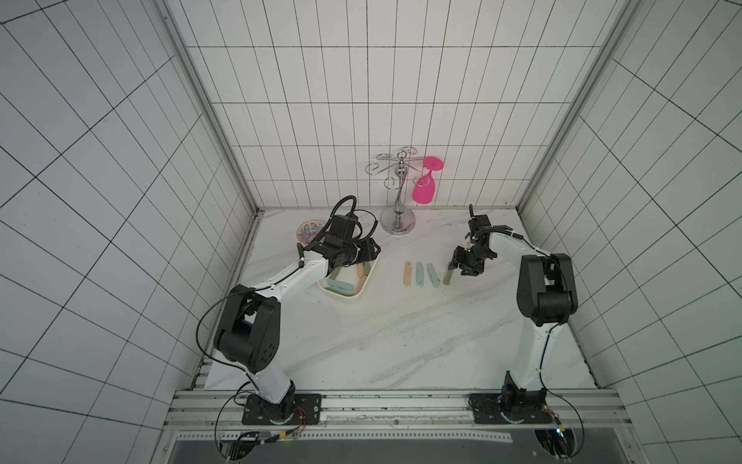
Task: Take the fruit knife out of the storage box
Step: Place the fruit knife at the center of the board.
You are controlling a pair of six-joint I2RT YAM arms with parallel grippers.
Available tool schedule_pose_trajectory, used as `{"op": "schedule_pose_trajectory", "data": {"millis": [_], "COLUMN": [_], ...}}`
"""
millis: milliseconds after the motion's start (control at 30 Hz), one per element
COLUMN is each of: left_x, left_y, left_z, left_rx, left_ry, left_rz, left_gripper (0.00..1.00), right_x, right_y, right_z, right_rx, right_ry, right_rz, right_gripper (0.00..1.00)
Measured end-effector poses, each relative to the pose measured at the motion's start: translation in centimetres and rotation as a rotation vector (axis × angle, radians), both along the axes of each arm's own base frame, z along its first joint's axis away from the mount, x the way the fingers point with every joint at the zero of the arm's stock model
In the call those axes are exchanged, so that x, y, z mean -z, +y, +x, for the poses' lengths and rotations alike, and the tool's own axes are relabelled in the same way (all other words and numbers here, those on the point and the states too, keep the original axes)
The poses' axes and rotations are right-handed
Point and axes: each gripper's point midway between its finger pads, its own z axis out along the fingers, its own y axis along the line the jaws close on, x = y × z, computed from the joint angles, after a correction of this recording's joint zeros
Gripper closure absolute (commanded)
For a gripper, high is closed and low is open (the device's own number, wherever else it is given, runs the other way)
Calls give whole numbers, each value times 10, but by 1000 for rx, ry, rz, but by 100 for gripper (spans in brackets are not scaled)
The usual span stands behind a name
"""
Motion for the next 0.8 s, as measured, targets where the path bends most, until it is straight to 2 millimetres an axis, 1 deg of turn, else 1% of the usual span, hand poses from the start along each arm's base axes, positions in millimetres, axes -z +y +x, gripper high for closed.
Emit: {"op": "schedule_pose_trajectory", "data": {"millis": [100,200,233,333,467,533,633,800], "left_x": [2,3,4,4,5,5,5,5], "left_y": [2,4,4,5,5,6,7,8], "left_z": [0,0,0,0,-1,0,0,0], "left_rx": [-4,-7,-7,-7,-5,-6,-7,-9], "left_ry": [-2,0,0,2,2,1,1,1], "left_rz": [15,27,29,32,36,37,38,38], "left_gripper": [38,38,38,38,38,38,38,38], "right_x": [3,13,13,15,17,18,17,17], "right_y": [3,8,9,12,15,15,19,29], "right_z": [6,7,8,9,9,9,11,13], "right_rx": [-10,-28,-35,-52,-76,-85,-108,-166], "right_ry": [-7,11,11,10,19,24,23,9], "right_rz": [-25,-61,-76,-106,-134,-146,-155,-187], "right_gripper": [47,50,52,65,75,76,82,84]}}
